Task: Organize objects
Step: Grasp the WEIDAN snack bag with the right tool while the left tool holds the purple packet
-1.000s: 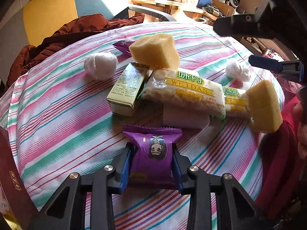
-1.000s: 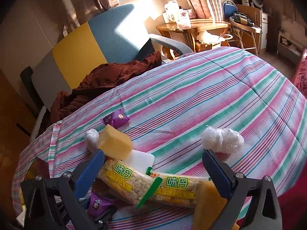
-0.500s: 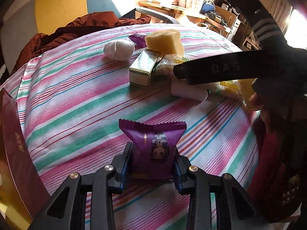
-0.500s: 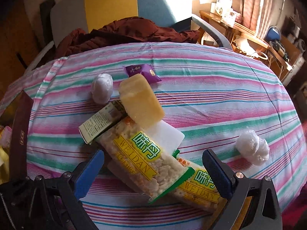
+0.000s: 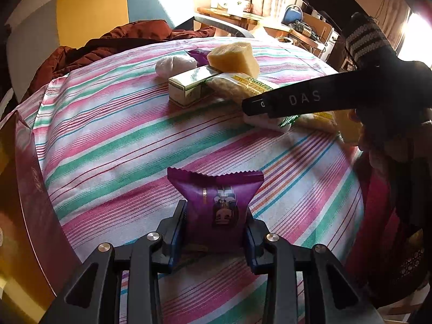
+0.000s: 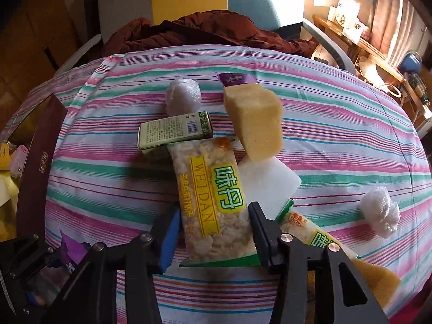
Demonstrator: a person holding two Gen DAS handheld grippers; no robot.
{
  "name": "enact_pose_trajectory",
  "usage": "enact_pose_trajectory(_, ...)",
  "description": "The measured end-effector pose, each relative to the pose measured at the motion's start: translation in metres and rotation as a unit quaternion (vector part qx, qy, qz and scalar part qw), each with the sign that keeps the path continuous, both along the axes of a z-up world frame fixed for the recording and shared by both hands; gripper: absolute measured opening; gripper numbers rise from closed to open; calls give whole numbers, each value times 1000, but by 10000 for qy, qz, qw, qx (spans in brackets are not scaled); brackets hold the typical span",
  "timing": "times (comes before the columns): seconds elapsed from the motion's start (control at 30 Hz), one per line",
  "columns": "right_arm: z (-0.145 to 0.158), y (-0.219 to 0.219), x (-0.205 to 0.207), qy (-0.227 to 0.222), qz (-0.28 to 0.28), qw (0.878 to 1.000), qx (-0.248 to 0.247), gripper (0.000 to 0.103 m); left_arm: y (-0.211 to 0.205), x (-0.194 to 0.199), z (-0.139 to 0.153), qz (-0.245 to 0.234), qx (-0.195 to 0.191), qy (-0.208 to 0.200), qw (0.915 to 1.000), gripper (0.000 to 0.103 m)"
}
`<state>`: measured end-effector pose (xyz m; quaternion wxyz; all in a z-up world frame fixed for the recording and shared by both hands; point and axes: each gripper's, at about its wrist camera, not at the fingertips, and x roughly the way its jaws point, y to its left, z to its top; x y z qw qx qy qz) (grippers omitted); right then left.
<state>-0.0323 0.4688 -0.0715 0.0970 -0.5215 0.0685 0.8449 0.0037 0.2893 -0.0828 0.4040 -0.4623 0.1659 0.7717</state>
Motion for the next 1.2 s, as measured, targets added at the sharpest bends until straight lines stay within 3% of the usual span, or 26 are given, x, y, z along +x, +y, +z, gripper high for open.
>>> enact_pose_trajectory(0.13, 0, 4, 0, -10, -97, 9999, -82, 53, -2, 0, 0, -12, 27, 40, 10000, 37)
enact_pose_trajectory(0.2, 0, 4, -1, -34, -129, 9999, -39, 64, -3, 0, 1, -17, 35, 43, 10000, 37)
enact_pose_trajectory(0.4, 2, 7, -1, -2, -229, 9997, -47, 80, -1, 2, 0, -14, 37, 71, 10000, 37)
enact_pose_trajectory(0.73, 4, 8, -1, 54, -265, 9996, -32, 83, 1, 5, 0, -3, 52, 98, 9999, 37)
enact_pose_trajectory(0.83, 4, 7, -1, 78, -226, 9997, -47, 82, 1, 6, 0, -8, 41, 123, 9999, 37)
enact_pose_trajectory(0.87, 3, 6, -1, 77, -199, 9998, -62, 75, 1, 5, 0, -12, 34, 130, 9999, 37)
enact_pose_trajectory(0.9, 3, 5, -2, 64, -156, 9998, -73, 62, 2, 5, 0, -13, 18, 131, 9999, 37)
enact_pose_trajectory(0.97, 1, 1, -2, 24, -65, 9999, -83, 51, 4, 5, 1, -28, -50, 134, 9999, 37)
enact_pose_trajectory(1.1, 2, -2, 0, 26, -23, 9998, -194, 48, 6, 4, 4, -30, -205, 107, 9997, 36)
enact_pose_trajectory(1.2, 5, 2, 5, 82, -106, 9982, -579, 48, 2, 9, 18, -67, -110, 78, 9999, 36)
